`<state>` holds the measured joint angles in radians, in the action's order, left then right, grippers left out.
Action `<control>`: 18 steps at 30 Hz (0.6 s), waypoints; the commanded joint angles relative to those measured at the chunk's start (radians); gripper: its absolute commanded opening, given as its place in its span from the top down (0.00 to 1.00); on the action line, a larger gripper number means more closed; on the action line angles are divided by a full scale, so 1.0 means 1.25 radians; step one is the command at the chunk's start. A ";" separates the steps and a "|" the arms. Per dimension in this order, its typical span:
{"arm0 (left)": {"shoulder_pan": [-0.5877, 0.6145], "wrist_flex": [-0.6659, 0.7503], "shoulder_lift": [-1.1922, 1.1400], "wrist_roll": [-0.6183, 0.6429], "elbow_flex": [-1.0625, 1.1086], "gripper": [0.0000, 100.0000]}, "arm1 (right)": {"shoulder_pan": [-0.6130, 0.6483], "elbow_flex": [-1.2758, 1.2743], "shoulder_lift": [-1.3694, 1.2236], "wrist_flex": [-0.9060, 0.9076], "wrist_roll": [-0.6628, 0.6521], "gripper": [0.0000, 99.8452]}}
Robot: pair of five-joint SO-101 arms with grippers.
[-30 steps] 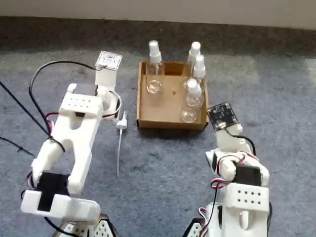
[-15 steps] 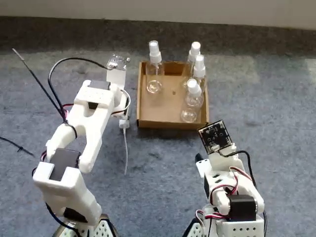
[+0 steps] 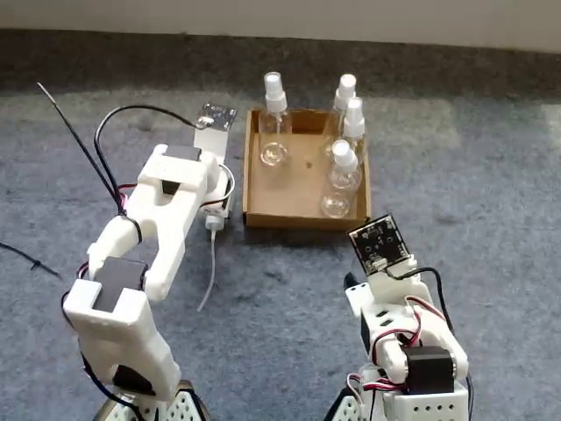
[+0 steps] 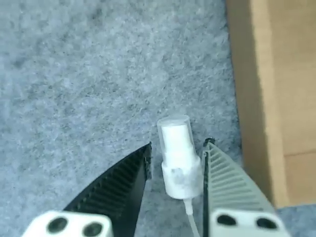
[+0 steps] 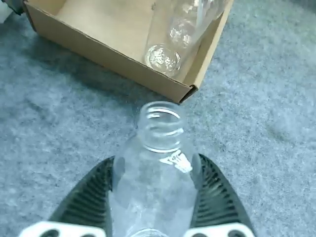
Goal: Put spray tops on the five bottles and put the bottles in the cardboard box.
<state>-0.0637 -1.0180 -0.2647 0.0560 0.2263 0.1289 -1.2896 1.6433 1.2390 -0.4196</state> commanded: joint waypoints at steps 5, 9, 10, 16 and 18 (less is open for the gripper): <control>-0.010 0.050 0.007 0.007 0.034 0.84 | 0.055 0.007 0.004 -0.006 0.009 1.00; -0.007 0.050 0.006 0.007 0.035 0.87 | 0.088 0.007 0.004 -0.020 0.009 1.00; -0.006 0.050 0.003 0.006 0.035 0.88 | 0.088 0.007 0.004 -0.020 0.009 1.00; -0.003 0.044 -0.063 0.006 0.007 0.93 | 0.088 0.008 0.004 -0.028 0.005 1.00; 0.021 -0.006 -0.052 0.006 -0.021 0.95 | 0.088 0.009 0.004 -0.064 0.006 1.00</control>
<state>-0.0683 -0.9720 -0.3291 0.0575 0.2417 0.2271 -1.2896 1.6433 1.2175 -0.4196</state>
